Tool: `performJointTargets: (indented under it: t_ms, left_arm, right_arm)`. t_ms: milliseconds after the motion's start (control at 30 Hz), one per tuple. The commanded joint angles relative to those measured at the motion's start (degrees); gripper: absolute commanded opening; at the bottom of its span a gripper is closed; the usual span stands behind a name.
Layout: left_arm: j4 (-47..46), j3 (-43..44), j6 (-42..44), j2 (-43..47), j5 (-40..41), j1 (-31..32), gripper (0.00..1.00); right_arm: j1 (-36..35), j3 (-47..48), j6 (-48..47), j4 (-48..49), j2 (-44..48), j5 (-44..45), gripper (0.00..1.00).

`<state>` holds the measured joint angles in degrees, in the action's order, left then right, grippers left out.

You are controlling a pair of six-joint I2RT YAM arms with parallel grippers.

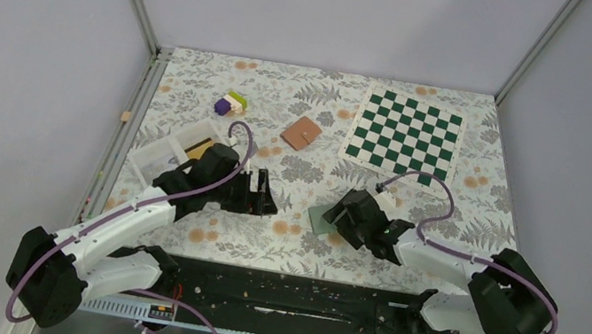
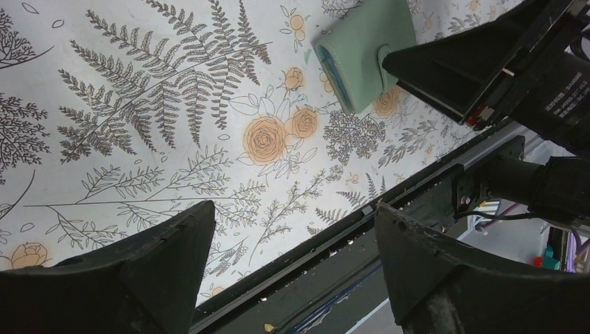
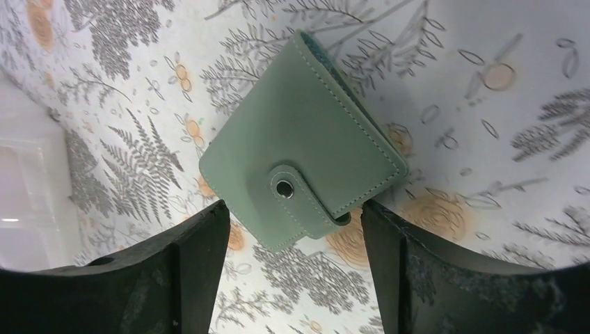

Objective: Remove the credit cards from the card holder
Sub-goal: Pick up the card holder from the center of the board.

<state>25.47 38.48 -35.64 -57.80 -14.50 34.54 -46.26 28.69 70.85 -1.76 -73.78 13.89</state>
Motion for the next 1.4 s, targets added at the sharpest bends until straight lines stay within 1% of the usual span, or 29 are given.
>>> performJointTargets:
  t_ms: [0,100,133,200,267,333,400,467,533,667,767,800,900,967,1033,1167,1200,1267,1300,1367]
  left_arm:
    - [-2.55,-0.93,0.17,1.71,1.2,-0.18,0.84]
    - [-2.33,-0.98,0.17,1.87,1.24,-0.18,0.84]
    - [-2.36,-0.89,0.14,1.85,1.18,-0.18,0.84]
    - [-2.45,-0.95,-0.15,2.06,1.05,-0.18,0.84]
    - [-3.12,-1.17,-0.5,1.93,0.81,-0.18,0.83]
    - [-4.27,-1.48,-1.16,1.28,0.35,-0.2,0.84]
    - [-6.1,-1.92,-2.14,0.19,-0.53,-0.16,0.83]
    - [-7.79,-2.13,-3.01,-1.25,-1.4,-0.18,0.82]
    - [-9.03,-2.08,-3.61,-2.51,-2.12,-0.09,0.82]
    - [-10.55,-2.26,-4.15,-3.9,-2.0,-0.1,0.81]
    - [-12.01,-2.51,-4.55,-5.6,-2.34,-0.1,0.8]
    - [-12.74,-2.61,-4.73,-6.47,-2.61,-0.09,0.79]
    - [-14.64,-2.5,-5.05,-9.06,-3.15,-0.05,0.78]
    - [-16.45,-2.28,-5.18,-10.59,-3.58,0.07,0.78]
    - [-18.77,-1.91,-5.32,-12.3,-3.61,0.15,0.77]
    - [-21.07,-0.21,-4.78,-18.7,-3.9,0.32,0.76]
    - [-21.52,0.29,-4.57,-20.47,-4.11,0.35,0.75]
    - [-22.73,0.65,-4.34,-23.45,-4.31,0.55,0.74]
    - [-23.68,0.6,-4.35,-24.59,-4.56,0.6,0.73]
    - [-25.12,0.18,-4.35,-25.93,-4.73,0.69,0.71]
  right_arm:
    - [1.7,1.88,-0.43,3.28,-4.77,1.41,0.76]
    - [3.75,3.09,-6.85,3.66,-6.33,1.5,0.76]
    - [4.69,4.1,-9.64,2.56,-6.98,1.32,0.78]
    - [7.08,7.11,-13.03,-3.09,-8.55,0.62,0.83]
    - [9.09,9.52,-15.75,-5.0,-10.07,-1.1,0.85]
    - [9.69,10.99,-18.25,-4.13,-11.31,-3.34,0.85]
    - [9.73,12.01,-19.73,-2.32,-12.74,-7.36,0.8]
    - [9.7,12.59,-18.6,-2.19,-13.94,-10.07,0.76]
    - [9.74,11.35,-15.37,-2.13,-14.18,-10.54,0.74]
    - [9.72,6.15,-11.06,7.44,-13.38,-11.48,0.68]
    - [9.7,5.46,-10.44,9.99,-14.21,-11.12,0.64]
    - [9.7,5.5,-9.5,10.13,-14.55,-11.16,0.65]
    - [9.7,4.42,-4.82,8.15,-13.69,-10.97,0.74]
    - [9.74,1.6,-1.54,11.15,-11.93,-10.62,0.74]
    - [9.71,-1.83,0.07,16.57,-10.87,-10.62,0.71]
    - [9.71,-1.54,-0.58,17.64,-12.76,-11.74,0.64]
    - [9.7,-2.01,0.03,19.24,-13.52,-12.43,0.63]
    - [9.72,-4.36,2.12,24.94,-14.85,-13.36,0.56]
    - [9.7,-5.44,2.9,28.94,-15.44,-13.65,0.52]
    - [9.71,-6.97,3.11,33.62,-16.15,-13.69,0.44]
